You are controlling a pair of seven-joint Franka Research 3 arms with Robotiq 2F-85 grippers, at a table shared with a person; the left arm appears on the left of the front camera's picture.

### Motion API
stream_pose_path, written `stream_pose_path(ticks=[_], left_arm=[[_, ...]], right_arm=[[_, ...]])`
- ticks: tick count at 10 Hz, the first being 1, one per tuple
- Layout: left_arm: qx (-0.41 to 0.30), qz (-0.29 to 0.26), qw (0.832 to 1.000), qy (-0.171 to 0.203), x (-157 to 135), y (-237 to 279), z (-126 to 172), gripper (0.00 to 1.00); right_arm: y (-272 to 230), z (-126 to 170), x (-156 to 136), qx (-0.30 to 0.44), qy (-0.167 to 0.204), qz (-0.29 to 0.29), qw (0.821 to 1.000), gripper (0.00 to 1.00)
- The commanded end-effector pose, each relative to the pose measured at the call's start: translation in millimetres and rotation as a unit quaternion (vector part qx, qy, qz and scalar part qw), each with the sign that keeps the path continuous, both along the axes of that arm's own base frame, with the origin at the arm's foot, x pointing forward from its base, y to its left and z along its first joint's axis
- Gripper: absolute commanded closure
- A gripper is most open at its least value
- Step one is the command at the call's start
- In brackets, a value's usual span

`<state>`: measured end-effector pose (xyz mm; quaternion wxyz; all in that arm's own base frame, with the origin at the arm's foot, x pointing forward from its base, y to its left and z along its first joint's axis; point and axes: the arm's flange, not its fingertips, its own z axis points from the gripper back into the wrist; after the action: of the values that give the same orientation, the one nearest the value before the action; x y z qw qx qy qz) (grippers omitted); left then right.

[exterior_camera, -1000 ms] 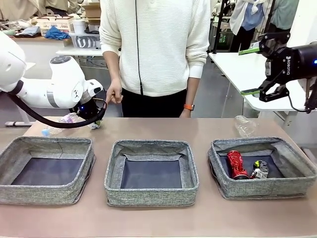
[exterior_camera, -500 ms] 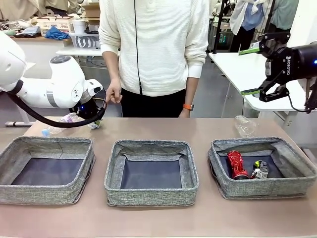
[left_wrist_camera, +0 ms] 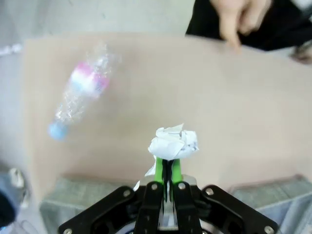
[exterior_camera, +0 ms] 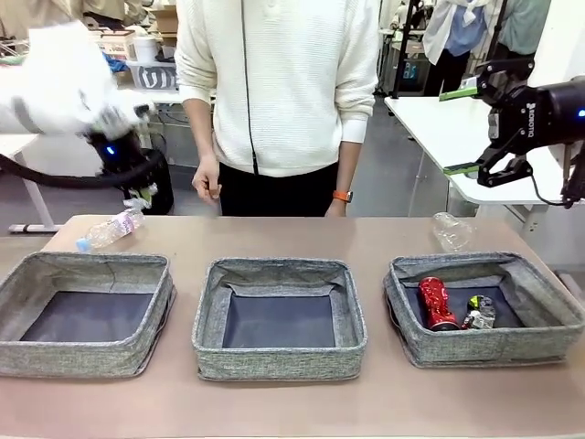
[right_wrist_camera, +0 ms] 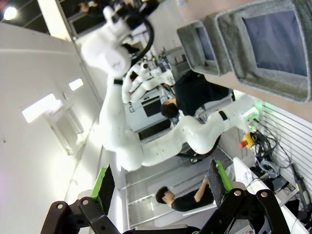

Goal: Sort the waste into the appropriate baskets.
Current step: Pick up the waste item pointed out by the person.

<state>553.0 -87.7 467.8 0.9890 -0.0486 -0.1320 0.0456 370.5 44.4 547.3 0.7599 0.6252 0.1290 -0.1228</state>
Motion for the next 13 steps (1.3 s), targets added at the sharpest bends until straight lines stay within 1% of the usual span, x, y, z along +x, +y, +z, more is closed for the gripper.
stream_pose_path(ticks=[1, 2, 3, 4, 5, 6, 8, 9, 10, 11, 12, 13], left_arm=[[0.006, 0.016, 0.999, 0.030, -75.5, 0.0, 44.0, 1.00], [0.022, -0.008, 1.000, 0.001, -115.6, -2.9, 56.6, 1.00], [0.034, -0.037, 0.998, -0.045, -154.5, -11.4, 59.7, 1.00], [0.041, -0.071, 0.995, -0.056, -171.8, -16.7, 55.4, 1.00], [0.026, -0.090, 0.995, -0.041, -172.8, -18.1, 49.7, 1.00], [0.032, -0.037, 0.999, -0.021, -154.4, -16.8, 71.0, 1.00], [0.032, -0.037, 0.999, -0.021, -154.4, -16.8, 71.0, 1.00], [0.037, -0.055, 0.997, -0.031, -172.8, -20.2, 64.7, 0.96], [-0.006, -0.044, 0.999, -0.025, -185.1, -55.5, 78.8, 0.96], [-0.018, -0.016, 0.999, -0.041, -192.9, -91.6, 116.3, 0.96], [-0.045, 0.075, 0.996, -0.006, -206.3, -133.4, 157.0, 0.96], [-0.034, 0.054, 0.998, -0.019, -213.8, -164.0, 185.2, 0.96]], right_arm=[[0.2, 2.8, -0.4, -0.005, 0.007, -0.001, 1.000, 0.00], [0.2, 2.8, -0.4, -0.005, 0.007, -0.001, 1.000, 0.00], [0.2, 2.8, -0.4, -0.005, 0.007, -0.001, 1.000, 0.00], [0.2, 2.8, -0.4, -0.005, 0.007, -0.001, 1.000, 0.00], [0.2, 2.8, -0.4, -0.005, 0.007, -0.001, 1.000, 0.00], [0.2, 2.8, -0.4, -0.005, 0.007, -0.001, 1.000, 0.00], [0.2, 2.8, -0.4, -0.005, 0.007, -0.001, 1.000, 0.00], [0.2, 2.8, -0.4, -0.005, 0.007, -0.001, 1.000, 0.00], [0.2, 2.8, -0.4, -0.005, 0.007, -0.001, 1.000, 0.00], [0.2, 2.8, -0.4, -0.005, 0.007, -0.001, 1.000, 0.00], [0.2, 2.8, -0.4, -0.005, 0.007, -0.001, 1.000, 0.00], [0.2, 2.8, -0.4, -0.005, 0.007, -0.001, 1.000, 0.00]])
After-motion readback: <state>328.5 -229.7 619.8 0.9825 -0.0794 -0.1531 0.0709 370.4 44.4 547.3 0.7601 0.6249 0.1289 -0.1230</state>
